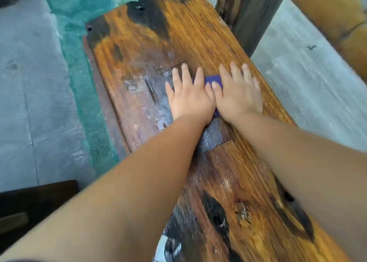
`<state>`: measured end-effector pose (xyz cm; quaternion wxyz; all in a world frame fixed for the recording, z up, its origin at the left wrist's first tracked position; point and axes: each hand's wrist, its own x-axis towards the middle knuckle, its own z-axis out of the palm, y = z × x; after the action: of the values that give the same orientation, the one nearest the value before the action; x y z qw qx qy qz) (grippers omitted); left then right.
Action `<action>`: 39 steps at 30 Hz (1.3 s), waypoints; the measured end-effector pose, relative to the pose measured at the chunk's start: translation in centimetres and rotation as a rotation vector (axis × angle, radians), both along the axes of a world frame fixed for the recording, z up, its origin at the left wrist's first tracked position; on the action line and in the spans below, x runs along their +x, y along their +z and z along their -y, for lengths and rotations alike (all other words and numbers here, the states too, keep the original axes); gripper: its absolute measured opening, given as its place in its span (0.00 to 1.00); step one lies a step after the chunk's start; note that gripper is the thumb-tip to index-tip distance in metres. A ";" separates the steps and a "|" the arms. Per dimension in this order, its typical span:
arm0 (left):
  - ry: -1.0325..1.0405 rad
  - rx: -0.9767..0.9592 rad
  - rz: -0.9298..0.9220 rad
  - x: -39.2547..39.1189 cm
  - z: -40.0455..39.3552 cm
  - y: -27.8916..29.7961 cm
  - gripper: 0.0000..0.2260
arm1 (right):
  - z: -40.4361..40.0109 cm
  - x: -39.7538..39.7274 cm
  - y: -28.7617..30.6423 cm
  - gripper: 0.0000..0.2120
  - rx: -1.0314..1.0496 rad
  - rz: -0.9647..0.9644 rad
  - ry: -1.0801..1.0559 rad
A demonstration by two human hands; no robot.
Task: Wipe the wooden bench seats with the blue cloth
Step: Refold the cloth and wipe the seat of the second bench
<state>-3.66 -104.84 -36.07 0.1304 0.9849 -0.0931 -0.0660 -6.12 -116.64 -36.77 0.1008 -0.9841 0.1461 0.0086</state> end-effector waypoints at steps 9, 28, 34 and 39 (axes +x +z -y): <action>0.079 0.076 -0.075 -13.2 -9.7 0.4 0.26 | -8.6 -12.1 1.6 0.33 -0.012 -0.193 0.114; 0.348 0.013 -0.058 9.9 -15.0 -0.4 0.27 | -14.6 13.6 0.0 0.33 -0.038 -0.073 0.278; 0.331 0.015 -0.010 20.7 -16.4 -0.7 0.28 | -15.8 24.3 -0.2 0.32 -0.034 -0.034 0.296; 0.363 0.017 0.009 28.3 -17.0 -1.0 0.27 | -16.6 32.6 -0.1 0.32 -0.058 -0.032 0.366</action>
<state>24.69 -87.84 -37.08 0.1313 0.9869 0.0862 -0.0380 26.46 -100.09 -36.83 0.0667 -0.9965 -0.0338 0.0380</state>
